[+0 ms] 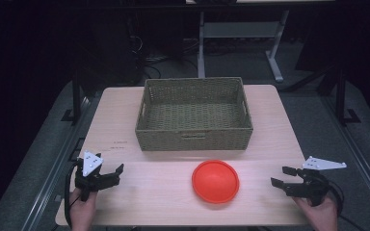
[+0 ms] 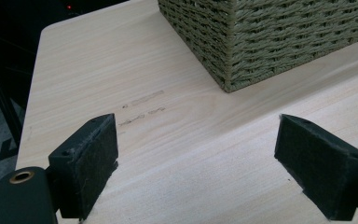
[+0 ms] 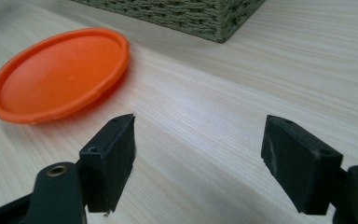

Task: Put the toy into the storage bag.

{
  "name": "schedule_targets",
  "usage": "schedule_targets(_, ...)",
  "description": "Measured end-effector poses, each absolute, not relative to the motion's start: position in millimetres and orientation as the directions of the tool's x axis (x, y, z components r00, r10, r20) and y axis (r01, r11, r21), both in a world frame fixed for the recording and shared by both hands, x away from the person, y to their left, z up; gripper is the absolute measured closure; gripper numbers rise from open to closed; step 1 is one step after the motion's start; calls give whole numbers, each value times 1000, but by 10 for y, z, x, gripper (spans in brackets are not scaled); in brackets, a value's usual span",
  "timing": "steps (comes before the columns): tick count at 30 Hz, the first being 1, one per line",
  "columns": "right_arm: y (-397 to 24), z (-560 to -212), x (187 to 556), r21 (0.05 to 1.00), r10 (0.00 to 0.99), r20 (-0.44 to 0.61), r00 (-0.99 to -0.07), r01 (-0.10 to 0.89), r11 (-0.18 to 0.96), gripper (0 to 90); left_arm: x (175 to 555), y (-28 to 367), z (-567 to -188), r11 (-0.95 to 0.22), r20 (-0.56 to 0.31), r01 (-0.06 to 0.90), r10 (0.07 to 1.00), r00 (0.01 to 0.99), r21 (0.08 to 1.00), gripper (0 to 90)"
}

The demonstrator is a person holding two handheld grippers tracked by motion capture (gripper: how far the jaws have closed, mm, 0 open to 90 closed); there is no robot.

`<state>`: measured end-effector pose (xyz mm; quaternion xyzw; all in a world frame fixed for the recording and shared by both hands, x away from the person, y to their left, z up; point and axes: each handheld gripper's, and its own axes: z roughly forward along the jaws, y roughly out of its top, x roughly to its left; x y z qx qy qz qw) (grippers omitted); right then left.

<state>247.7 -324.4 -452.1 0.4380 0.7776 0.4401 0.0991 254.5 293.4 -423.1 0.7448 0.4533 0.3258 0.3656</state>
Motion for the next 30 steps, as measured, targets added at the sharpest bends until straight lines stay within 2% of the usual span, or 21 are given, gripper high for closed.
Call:
schedule_targets(13, -3129, -4482, 2472, 761, 739, 244, -627, 597, 255, 254, 2531, 2914, -4225, -322, 152, 431, 911, 384, 843, 128)
schedule_targets(30, -2914, -4426, 2460, 758, 709, 209, -673, 569, 317, 236, 2517, 2908, -4217, -329, 162, 421, 909, 385, 845, 128)
